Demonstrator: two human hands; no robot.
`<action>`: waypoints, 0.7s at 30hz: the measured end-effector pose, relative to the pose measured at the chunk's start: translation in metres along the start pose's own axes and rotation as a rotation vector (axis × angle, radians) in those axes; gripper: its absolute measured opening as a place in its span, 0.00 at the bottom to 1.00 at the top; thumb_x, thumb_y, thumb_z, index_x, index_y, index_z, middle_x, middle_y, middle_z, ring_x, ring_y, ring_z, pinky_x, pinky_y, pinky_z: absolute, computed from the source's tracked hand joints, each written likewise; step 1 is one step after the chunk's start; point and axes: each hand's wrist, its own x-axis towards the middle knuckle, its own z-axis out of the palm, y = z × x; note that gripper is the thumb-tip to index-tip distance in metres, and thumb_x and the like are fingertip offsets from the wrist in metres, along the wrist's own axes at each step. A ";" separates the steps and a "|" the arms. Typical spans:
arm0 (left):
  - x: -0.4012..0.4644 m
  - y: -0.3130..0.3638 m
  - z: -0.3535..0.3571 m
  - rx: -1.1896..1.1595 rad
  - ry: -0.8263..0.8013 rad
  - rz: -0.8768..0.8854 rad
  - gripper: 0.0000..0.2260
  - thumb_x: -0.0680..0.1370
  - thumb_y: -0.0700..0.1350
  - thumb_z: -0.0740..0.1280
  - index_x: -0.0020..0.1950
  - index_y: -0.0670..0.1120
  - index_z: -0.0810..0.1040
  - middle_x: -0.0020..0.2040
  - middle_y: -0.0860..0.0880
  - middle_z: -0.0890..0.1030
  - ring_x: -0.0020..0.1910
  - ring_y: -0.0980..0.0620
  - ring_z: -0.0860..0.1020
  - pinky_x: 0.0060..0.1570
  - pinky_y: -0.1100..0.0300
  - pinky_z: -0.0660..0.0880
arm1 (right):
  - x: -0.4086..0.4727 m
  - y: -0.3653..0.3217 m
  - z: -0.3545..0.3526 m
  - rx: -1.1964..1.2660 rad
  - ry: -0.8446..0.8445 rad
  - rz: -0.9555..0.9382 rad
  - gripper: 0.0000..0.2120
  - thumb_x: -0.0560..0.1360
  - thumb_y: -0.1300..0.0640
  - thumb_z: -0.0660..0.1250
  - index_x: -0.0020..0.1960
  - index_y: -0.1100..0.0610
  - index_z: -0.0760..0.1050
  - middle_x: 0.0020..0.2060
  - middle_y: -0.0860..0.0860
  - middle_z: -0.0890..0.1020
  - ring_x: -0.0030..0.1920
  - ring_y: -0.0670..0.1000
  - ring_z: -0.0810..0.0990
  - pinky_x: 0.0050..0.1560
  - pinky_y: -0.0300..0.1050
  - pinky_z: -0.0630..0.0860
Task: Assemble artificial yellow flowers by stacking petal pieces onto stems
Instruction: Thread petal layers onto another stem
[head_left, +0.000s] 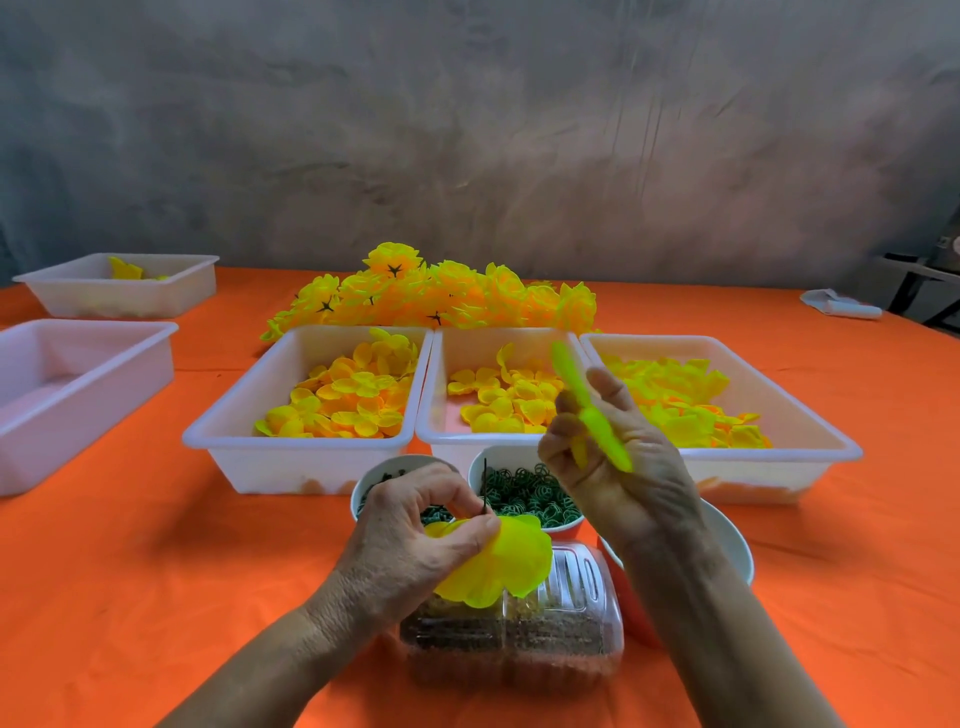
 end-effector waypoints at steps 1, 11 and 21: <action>0.001 -0.001 0.000 -0.005 0.013 -0.001 0.05 0.67 0.47 0.73 0.34 0.49 0.79 0.36 0.52 0.80 0.41 0.52 0.78 0.46 0.57 0.74 | -0.004 0.000 -0.002 -0.073 0.004 -0.024 0.09 0.69 0.67 0.69 0.42 0.55 0.73 0.28 0.54 0.79 0.23 0.49 0.76 0.23 0.39 0.74; 0.001 -0.008 0.002 -0.084 -0.001 -0.012 0.20 0.65 0.56 0.71 0.42 0.40 0.83 0.44 0.43 0.82 0.47 0.46 0.79 0.51 0.48 0.76 | -0.041 -0.005 0.016 -0.671 -0.187 -0.068 0.11 0.55 0.58 0.73 0.38 0.52 0.85 0.35 0.50 0.85 0.34 0.47 0.82 0.33 0.36 0.77; -0.003 -0.002 -0.001 -0.151 -0.009 -0.072 0.12 0.65 0.47 0.74 0.42 0.65 0.83 0.44 0.64 0.83 0.43 0.66 0.80 0.40 0.71 0.75 | -0.046 0.004 0.019 -0.749 -0.174 0.000 0.10 0.54 0.60 0.74 0.37 0.55 0.84 0.34 0.53 0.85 0.32 0.49 0.82 0.29 0.37 0.75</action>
